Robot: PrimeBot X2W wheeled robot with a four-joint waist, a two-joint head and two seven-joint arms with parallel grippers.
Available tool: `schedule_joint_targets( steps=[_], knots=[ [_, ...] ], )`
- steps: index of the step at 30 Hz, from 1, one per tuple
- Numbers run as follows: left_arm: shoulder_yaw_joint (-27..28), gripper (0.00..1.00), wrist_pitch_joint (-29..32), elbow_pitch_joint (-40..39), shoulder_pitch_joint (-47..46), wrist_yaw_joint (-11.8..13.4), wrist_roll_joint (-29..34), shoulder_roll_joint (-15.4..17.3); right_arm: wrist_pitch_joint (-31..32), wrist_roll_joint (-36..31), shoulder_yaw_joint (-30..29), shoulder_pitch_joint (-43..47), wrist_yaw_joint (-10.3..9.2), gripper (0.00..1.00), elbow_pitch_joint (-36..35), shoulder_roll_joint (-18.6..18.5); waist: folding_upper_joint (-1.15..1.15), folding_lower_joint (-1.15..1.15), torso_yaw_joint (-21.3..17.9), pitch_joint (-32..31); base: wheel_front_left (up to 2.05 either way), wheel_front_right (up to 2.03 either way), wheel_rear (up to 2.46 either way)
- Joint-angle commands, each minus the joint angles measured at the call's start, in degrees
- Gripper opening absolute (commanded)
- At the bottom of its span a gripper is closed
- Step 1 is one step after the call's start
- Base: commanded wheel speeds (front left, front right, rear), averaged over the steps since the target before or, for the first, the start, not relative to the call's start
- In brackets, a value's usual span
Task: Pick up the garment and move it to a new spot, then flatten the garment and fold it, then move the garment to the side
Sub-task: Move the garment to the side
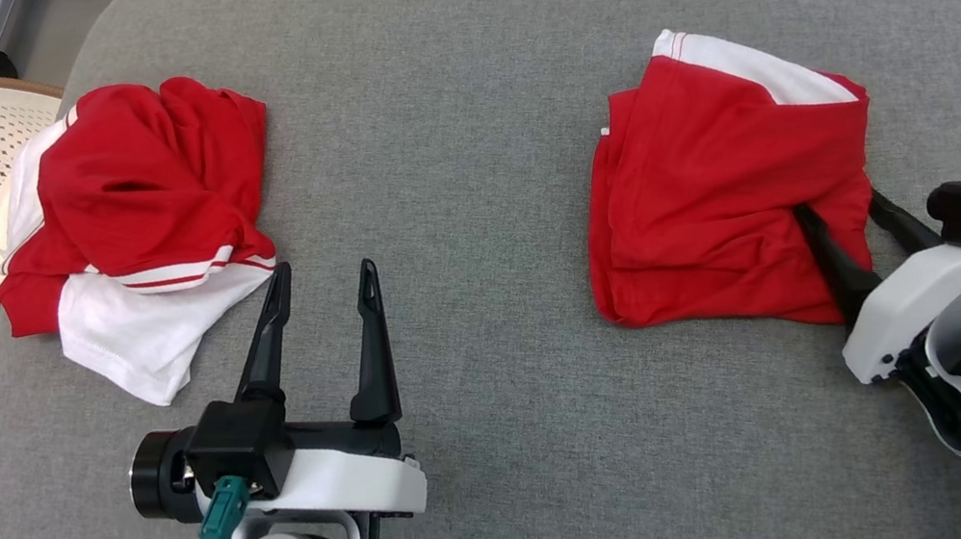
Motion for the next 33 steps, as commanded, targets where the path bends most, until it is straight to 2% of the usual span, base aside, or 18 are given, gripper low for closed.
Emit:
schedule_joint_targets(
  steps=[1, 8, 13, 14, 16, 20, 24, 28, 33],
  knots=[
    [0.5, 1.0, -0.2, -0.5, -1.1, -0.3, 0.1, 0.1, 0.5, 1.2, 1.5, 1.3, 0.15, 0.0, 2.5, 0.9, 0.0, 0.0, -0.4, 0.1, 0.0, 0.0, 0.0],
    [1.3, 1.0, -0.2, -2.5, -1.7, -0.2, 2.4, 0.0, -2.6, 4.1, 6.1, 1.3, 0.07, 0.0, 2.8, 0.0, 0.0, 0.0, -4.9, 0.3, 0.0, 0.0, 0.0],
    [2.1, 1.0, -0.2, -3.8, -1.9, -0.2, 4.0, 1.0, -4.4, 5.6, 10.0, 2.0, 0.0, 0.0, 1.7, -1.4, 0.0, 0.0, -12.3, 0.8, 0.0, 0.0, 0.0],
    [2.1, 1.0, -0.2, -3.8, -1.9, -0.2, 4.0, 1.0, -4.4, 5.6, 10.0, 2.0, 0.0, 0.0, 1.7, -1.4, 0.0, 0.0, -12.3, 0.8, 0.0, 0.0, 0.0],
    [2.2, 1.0, -0.2, -4.1, -2.3, -0.2, 4.9, 1.7, -5.0, 6.3, 11.5, 2.3, -0.05, 0.0, 1.5, -2.3, 0.0, 0.0, -16.0, 1.0, 0.0, 0.0, 0.0],
    [2.0, 1.0, 0.0, -5.1, -3.5, -0.4, 6.1, 3.1, -5.8, 7.5, 14.5, 1.6, -0.14, 0.0, 1.6, -4.7, 0.0, 0.0, -23.3, 1.9, 0.0, 0.0, 0.0],
    [1.1, 1.0, 1.4, -6.7, -5.6, -1.0, 7.3, 4.2, -6.7, 8.8, 16.7, -0.7, -0.2, 0.0, 2.6, -8.0, 0.0, 0.0, -28.9, 3.6, 0.0, 0.0, 0.0],
    [-0.2, 1.0, 3.2, -8.3, -8.3, -1.9, 8.4, 4.7, -7.7, 10.4, 18.1, -4.8, -0.15, 0.0, 3.8, -11.5, 0.0, 0.0, -32.3, 6.6, 0.0, 0.0, 0.0],
    [-2.4, 1.0, 5.2, -9.6, -11.9, -2.9, 9.8, 4.6, -9.5, 11.4, 18.7, -11.1, 0.02, 0.0, 7.0, -17.1, 0.0, 0.0, -33.2, 10.9, 0.0, 0.0, 0.0]
  ],
)
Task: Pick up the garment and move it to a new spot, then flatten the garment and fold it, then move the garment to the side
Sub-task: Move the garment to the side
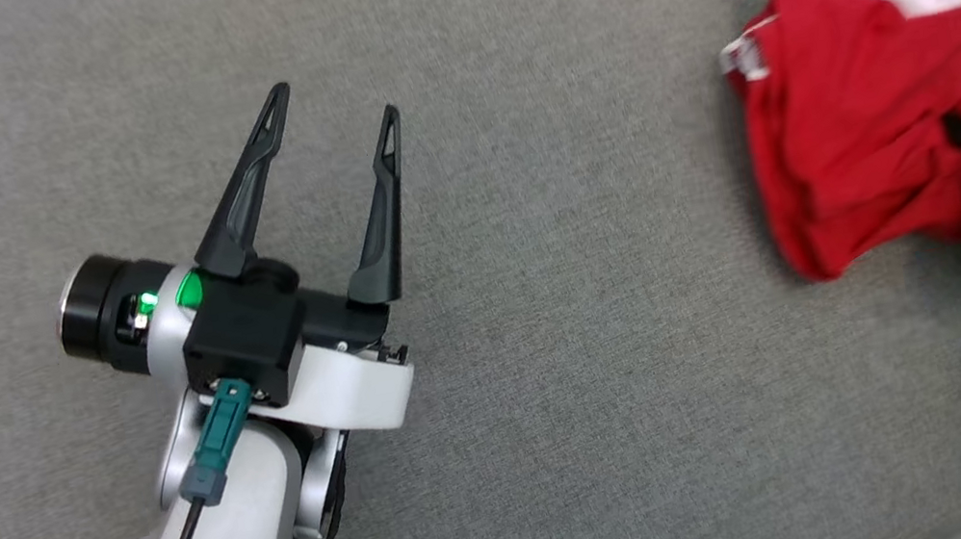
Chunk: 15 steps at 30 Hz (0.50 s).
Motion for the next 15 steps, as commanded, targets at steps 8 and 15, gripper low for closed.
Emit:
schedule_joint_targets(
  steps=[8, 15],
  knots=[
    [-2.2, 1.0, 1.2, -1.9, -5.4, -1.0, 2.0, -0.2, -2.4, 0.9, -0.4, -8.7, -0.13, 0.0, 7.3, -9.2, 0.0, 0.0, 0.9, 8.9, 0.0, 0.0, 0.0],
    [-3.3, 1.0, 1.8, -3.4, -8.1, -1.0, 3.0, -0.1, -4.1, 3.9, -3.2, -14.6, -0.13, 0.0, 12.6, -13.8, 0.0, 0.0, 3.5, 13.1, 0.0, 0.0, 0.0]
  ],
)
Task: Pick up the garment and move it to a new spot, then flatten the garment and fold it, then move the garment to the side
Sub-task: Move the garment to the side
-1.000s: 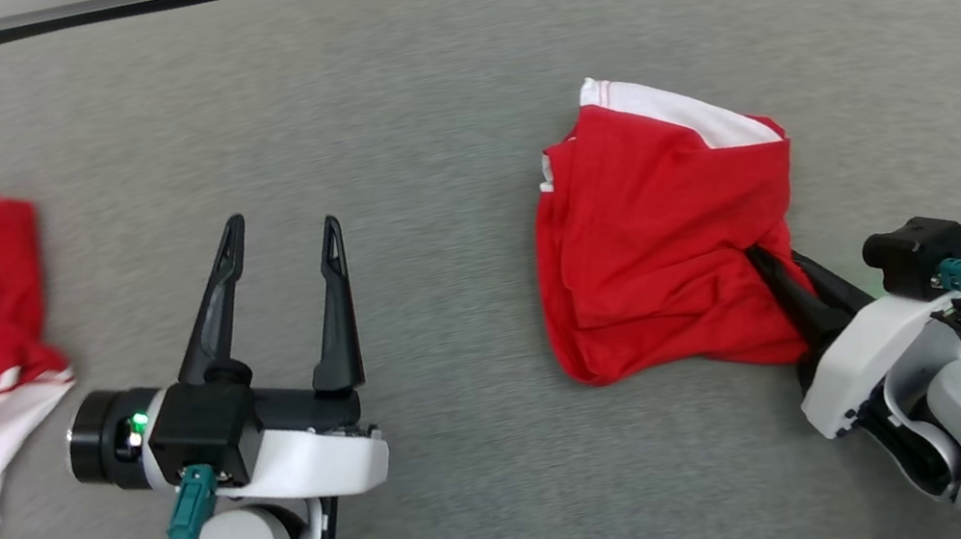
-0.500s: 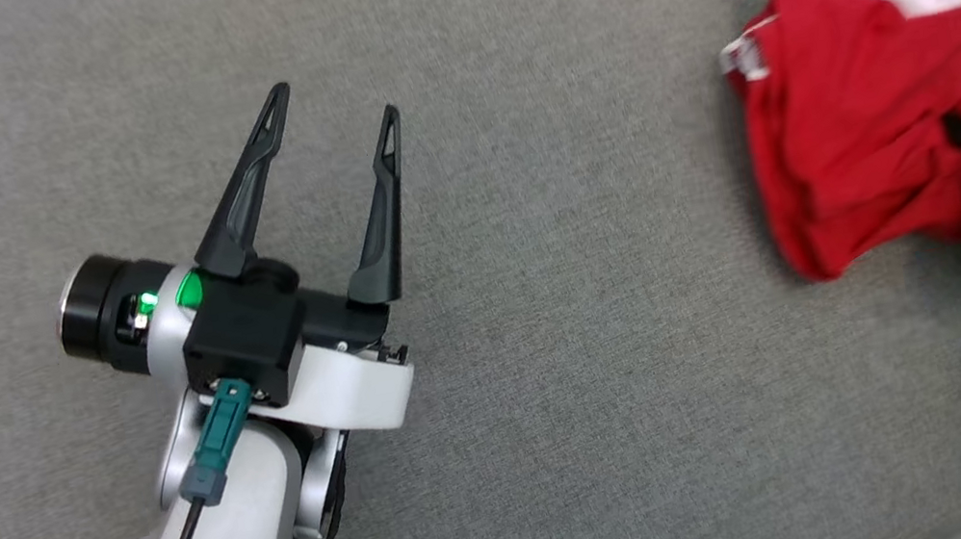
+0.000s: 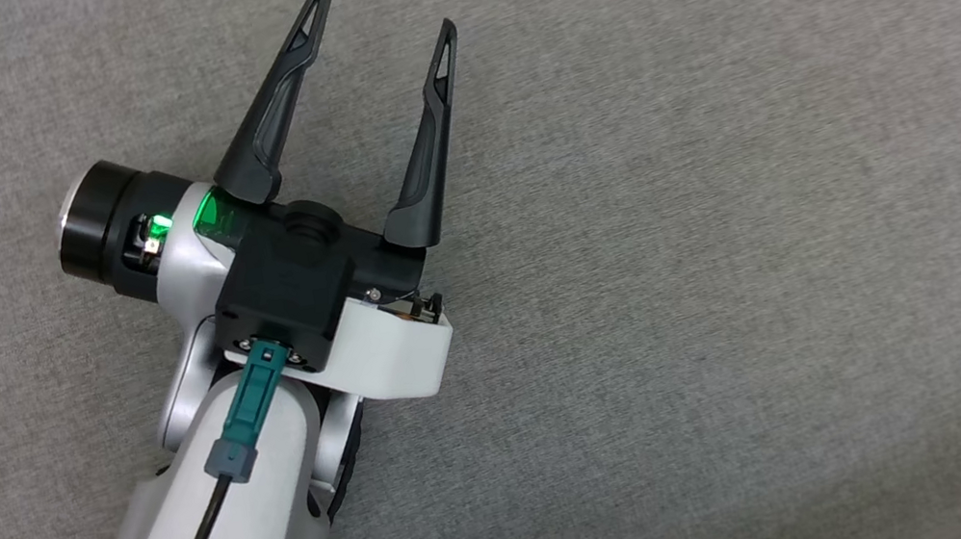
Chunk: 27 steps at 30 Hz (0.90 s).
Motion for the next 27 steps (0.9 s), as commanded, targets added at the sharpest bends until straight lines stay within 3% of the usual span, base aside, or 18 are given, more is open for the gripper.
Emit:
schedule_joint_targets(
  steps=[1, 3, 4, 5, 10, 16, 22, 27],
  knots=[
    [0.0, 1.0, 0.0, -0.5, -1.1, 0.3, 0.4, 0.3, -0.4, 1.2, -0.7, -1.1, -0.13, 0.13, 2.2, -0.3, 0.0, 0.0, 1.2, 1.6, 0.0, 0.0, 0.0],
    [0.0, 1.0, -0.1, -0.4, -1.4, 0.5, 0.3, 0.4, -0.6, 2.2, -1.5, -1.9, -0.13, 0.59, 4.2, 0.1, 0.0, 0.0, 1.4, 1.9, 0.0, 0.0, 0.0],
    [0.0, 1.0, -0.2, -0.2, -1.5, 0.5, 0.3, 0.4, -0.6, 2.8, -2.0, -2.1, -0.13, 0.95, 5.3, 0.4, 0.0, 0.0, 1.4, 2.0, 0.0, 0.0, 0.0],
    [0.0, 1.0, -0.3, 0.0, -1.4, 0.5, 0.2, 0.4, -0.7, 3.4, -2.6, -2.0, -0.13, 1.0, 6.1, 1.0, 0.0, 0.0, 1.3, 1.9, 0.0, 0.0, 0.0],
    [0.2, 1.0, -0.7, 1.1, 0.3, 1.2, -0.5, 0.3, -1.1, 5.0, -5.1, -0.2, -0.12, 1.0, 7.2, 2.8, 0.0, 0.0, 0.3, 0.1, 0.0, 0.0, 0.0],
    [1.0, 1.0, -1.4, 2.8, 2.9, 1.7, -2.0, 1.2, -1.1, 4.2, -14.7, 6.7, -0.12, 1.0, -0.1, 4.7, 0.0, 0.0, -1.8, -4.4, 0.0, 0.0, 0.0],
    [2.3, 1.0, -1.9, 5.0, 6.7, 2.2, -4.2, 2.1, -1.1, -2.4, -26.2, 17.2, -0.12, 1.0, -12.0, 10.9, 0.0, 0.0, -3.5, -10.1, 0.0, 0.0, 0.0],
    [3.4, 1.0, -2.3, 6.4, 10.3, 3.2, -6.1, 2.5, -1.1, -9.3, -31.4, 25.5, -0.11, 1.0, -23.3, 18.5, 0.0, 0.0, -3.3, -14.4, 0.0, 0.0, 0.0]
  ],
)
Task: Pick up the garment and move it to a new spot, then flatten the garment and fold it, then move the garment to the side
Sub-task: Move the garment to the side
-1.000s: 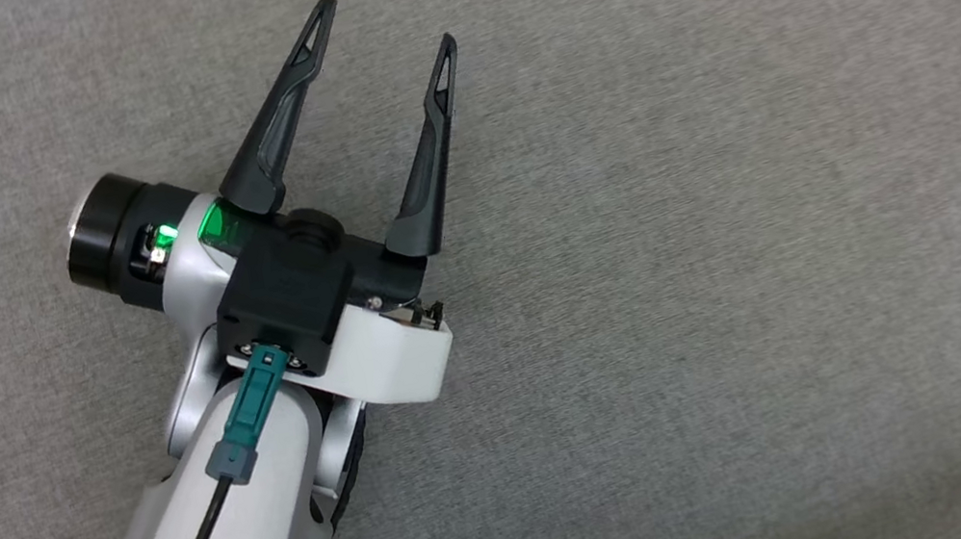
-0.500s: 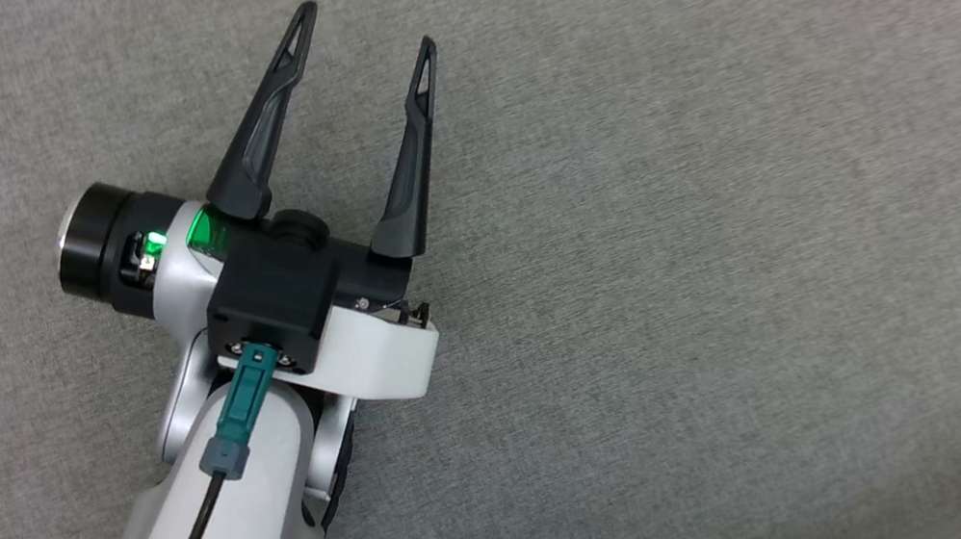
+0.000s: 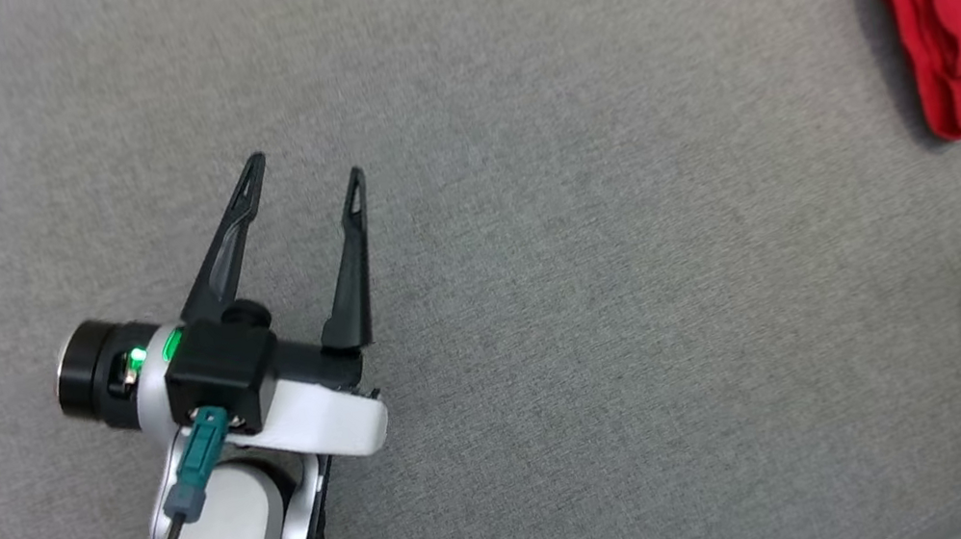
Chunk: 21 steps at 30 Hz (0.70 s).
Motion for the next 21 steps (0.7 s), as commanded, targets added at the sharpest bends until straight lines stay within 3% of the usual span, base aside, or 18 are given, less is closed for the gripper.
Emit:
schedule_joint_targets(
  steps=[1, 8, 21],
  knots=[
    [0.6, 1.0, -0.4, 0.4, 1.1, 0.6, -0.6, 0.2, -0.3, -1.8, -0.6, 2.1, -0.09, 1.0, -2.6, 1.6, 0.0, 0.0, 0.1, -2.9, 0.0, 0.0, 0.0],
    [2.7, 1.0, -2.4, 1.8, 5.7, 2.5, -3.2, -0.2, -0.2, -8.4, -0.2, 10.5, -0.1, 1.0, -13.8, 8.6, 0.0, 0.0, 4.0, -7.3, 0.0, 0.0, 0.0],
    [7.9, 1.0, -4.9, 4.2, 14.1, 5.2, -6.8, 0.3, 4.1, -13.6, 1.1, 19.2, -0.1, 1.0, -25.8, 12.3, 0.0, 0.0, 14.6, -15.6, 0.0, 0.0, 0.0]
  ],
)
